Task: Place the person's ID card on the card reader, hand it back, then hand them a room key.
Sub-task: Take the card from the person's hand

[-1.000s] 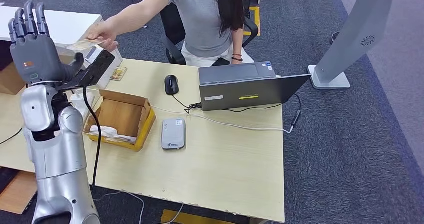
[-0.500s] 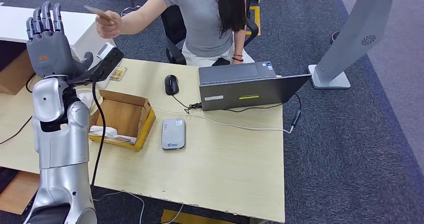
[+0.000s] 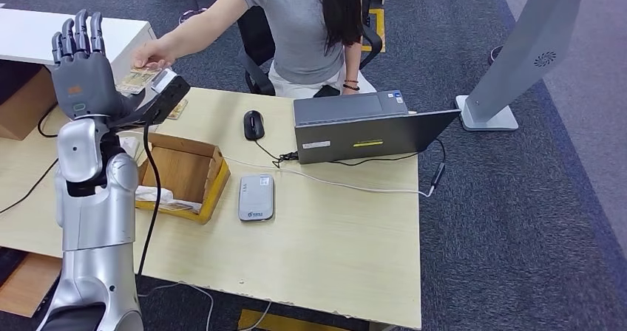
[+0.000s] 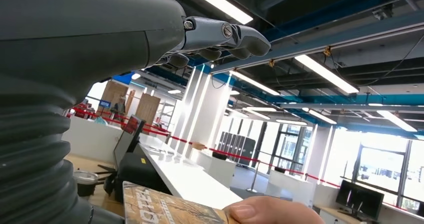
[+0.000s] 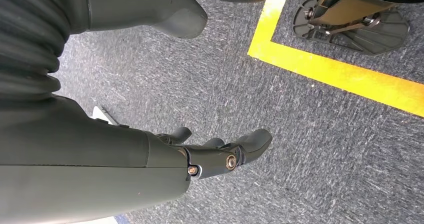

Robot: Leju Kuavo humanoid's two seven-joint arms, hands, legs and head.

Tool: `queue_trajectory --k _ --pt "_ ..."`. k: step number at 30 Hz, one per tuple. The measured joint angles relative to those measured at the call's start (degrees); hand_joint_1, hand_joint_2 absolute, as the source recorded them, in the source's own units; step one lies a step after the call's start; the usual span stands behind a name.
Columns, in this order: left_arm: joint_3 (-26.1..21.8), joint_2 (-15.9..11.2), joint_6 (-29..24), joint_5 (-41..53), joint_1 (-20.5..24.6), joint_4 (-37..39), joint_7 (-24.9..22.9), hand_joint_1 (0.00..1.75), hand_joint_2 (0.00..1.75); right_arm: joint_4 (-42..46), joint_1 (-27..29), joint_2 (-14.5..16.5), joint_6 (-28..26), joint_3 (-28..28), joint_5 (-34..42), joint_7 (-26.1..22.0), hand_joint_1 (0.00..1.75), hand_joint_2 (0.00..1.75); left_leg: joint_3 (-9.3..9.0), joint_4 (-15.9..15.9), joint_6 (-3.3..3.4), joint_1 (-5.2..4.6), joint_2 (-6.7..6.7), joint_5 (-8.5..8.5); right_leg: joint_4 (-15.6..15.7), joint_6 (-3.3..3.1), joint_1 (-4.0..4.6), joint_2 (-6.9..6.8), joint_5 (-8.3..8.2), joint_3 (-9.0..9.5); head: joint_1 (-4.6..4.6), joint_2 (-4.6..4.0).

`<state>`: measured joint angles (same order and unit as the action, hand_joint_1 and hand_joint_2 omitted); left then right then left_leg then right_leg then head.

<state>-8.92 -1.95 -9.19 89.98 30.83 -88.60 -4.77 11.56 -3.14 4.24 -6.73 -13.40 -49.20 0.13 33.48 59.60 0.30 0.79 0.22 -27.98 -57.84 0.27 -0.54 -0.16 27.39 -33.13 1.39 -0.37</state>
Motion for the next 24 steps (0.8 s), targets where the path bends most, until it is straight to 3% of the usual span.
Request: queue_trajectory --k 10,14,24 --pt "0.0 0.0 0.0 0.0 -0.2 0.3 0.0 0.00 1.75 0.0 0.0 0.0 0.0 0.0 0.0 0.0 0.00 1.75 0.00 0.0 0.00 0.00 0.00 0.00 0.0 0.00 0.00 0.00 0.00 0.00 0.00 0.00" --pt "0.1 0.0 0.0 0.0 -0.5 0.4 0.0 1.75 1.75 0.0 0.1 0.0 0.0 -0.1 -0.1 0.0 0.00 1.75 0.00 0.0 0.00 0.00 0.00 0.00 0.0 0.00 0.00 0.00 0.00 0.00 -0.01 0.00" --pt "0.2 0.2 -0.4 0.0 -1.6 0.4 2.6 1.75 1.75 0.0 0.1 0.0 0.1 -0.8 -1.0 0.0 0.00 1.75 0.02 0.0 0.00 0.00 0.00 0.00 0.0 0.00 0.00 0.00 0.00 -0.01 -0.01 0.00"
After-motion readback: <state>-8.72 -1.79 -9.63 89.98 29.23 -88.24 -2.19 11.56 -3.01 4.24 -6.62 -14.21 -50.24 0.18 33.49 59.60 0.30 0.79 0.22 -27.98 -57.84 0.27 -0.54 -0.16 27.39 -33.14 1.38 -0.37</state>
